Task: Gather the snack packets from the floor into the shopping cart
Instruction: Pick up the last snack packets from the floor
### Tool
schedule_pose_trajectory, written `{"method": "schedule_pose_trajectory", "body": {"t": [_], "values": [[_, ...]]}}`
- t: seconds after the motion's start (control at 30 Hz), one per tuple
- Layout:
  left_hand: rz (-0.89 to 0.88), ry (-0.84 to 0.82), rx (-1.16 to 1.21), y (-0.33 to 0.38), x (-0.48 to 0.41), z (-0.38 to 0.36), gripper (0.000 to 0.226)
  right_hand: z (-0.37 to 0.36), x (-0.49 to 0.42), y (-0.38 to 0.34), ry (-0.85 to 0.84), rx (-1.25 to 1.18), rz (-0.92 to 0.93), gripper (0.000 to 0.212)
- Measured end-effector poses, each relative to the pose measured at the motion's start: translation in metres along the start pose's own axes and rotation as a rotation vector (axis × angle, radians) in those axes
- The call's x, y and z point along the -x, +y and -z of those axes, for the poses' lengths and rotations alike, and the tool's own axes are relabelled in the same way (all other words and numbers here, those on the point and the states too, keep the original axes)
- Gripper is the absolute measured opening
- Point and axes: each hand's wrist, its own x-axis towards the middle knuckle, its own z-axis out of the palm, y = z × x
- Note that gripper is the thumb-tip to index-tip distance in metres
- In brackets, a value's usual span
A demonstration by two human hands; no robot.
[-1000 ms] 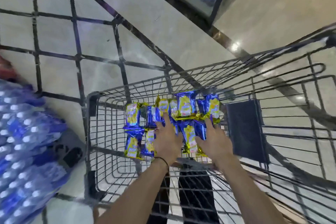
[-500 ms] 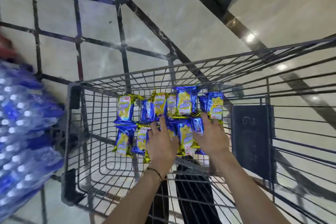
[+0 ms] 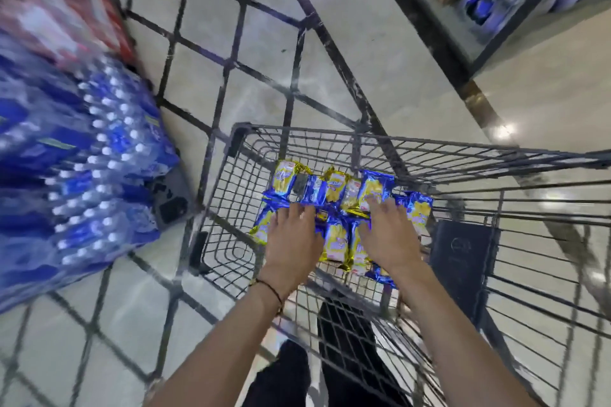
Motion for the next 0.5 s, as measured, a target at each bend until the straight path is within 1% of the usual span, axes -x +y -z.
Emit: {"method": "schedule_pose_trajectory", "body": {"t": [0.1,0.23,0.37,0.43,0.5], "values": [[0.051,0.053,-0.022,-0.024,0.024,0.019,0.046,0.017,0.011,-0.035,0.04,0.077,0.15,0.049],[0.142,0.148,0.053,-0.064,0.069,0.042,0.042,0.033,0.03,-0.085,0.066,0.133,0.255,0.045],[0.223,0.299,0.106,-0.115,0.138,0.051,0.039,0.031,0.064,-0.142,0.076,0.254,0.413,0.04],[0.295,0.372,0.123,-0.146,0.178,0.051,0.034,0.024,0.091,-0.175,0.099,0.315,0.516,0.038],[0.359,0.407,0.166,-0.175,0.225,0.047,0.033,0.014,0.126,-0.205,0.116,0.37,0.613,0.04]]}}
